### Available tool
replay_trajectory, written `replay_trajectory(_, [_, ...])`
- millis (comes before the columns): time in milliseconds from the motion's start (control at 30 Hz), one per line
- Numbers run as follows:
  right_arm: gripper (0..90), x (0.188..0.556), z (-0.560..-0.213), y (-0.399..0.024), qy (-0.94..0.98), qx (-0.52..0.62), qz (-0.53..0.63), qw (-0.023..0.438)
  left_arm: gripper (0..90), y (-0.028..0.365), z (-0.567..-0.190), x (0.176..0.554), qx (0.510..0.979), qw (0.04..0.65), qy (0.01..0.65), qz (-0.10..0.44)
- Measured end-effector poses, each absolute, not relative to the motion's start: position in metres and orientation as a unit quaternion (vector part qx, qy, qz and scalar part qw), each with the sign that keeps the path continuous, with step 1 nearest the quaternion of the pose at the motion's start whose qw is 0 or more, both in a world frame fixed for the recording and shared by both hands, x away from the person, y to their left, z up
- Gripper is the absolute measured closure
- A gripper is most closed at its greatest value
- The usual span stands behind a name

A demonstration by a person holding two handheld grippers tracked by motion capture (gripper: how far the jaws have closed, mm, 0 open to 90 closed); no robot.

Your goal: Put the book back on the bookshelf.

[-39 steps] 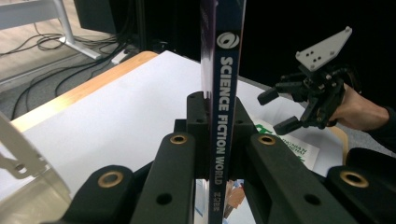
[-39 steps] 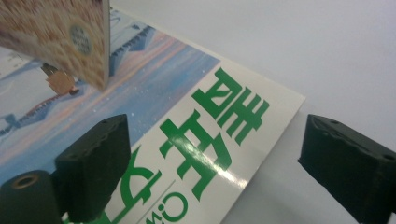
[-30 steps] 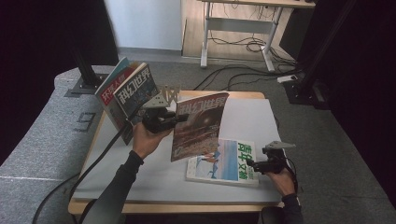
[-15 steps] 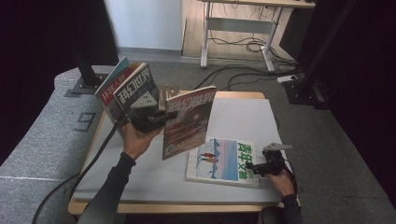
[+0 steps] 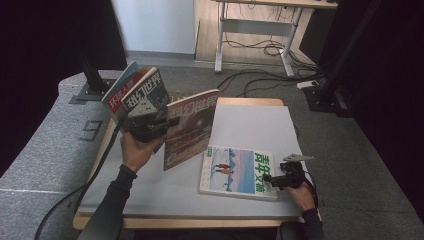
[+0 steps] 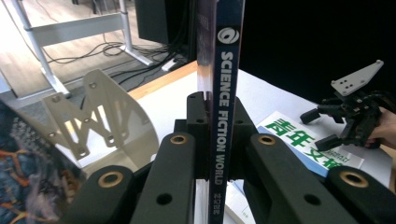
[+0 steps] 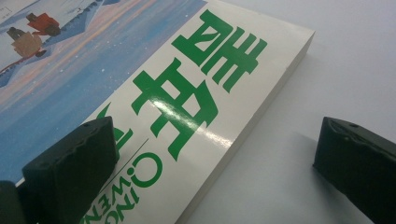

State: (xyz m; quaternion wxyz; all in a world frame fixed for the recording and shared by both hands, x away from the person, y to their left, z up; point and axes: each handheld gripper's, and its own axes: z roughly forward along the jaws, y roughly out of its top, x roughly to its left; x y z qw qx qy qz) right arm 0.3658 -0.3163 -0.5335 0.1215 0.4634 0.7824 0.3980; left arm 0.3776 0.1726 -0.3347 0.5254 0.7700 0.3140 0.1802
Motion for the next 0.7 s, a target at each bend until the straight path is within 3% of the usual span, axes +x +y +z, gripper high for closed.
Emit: replay_trajectory(700, [0.0, 0.366, -0.535, -0.317, 0.781, 0.463, 0.402, 0.12, 84.3, 0.213, -0.325, 0.367, 0.739, 0.533, 0.352, 0.215])
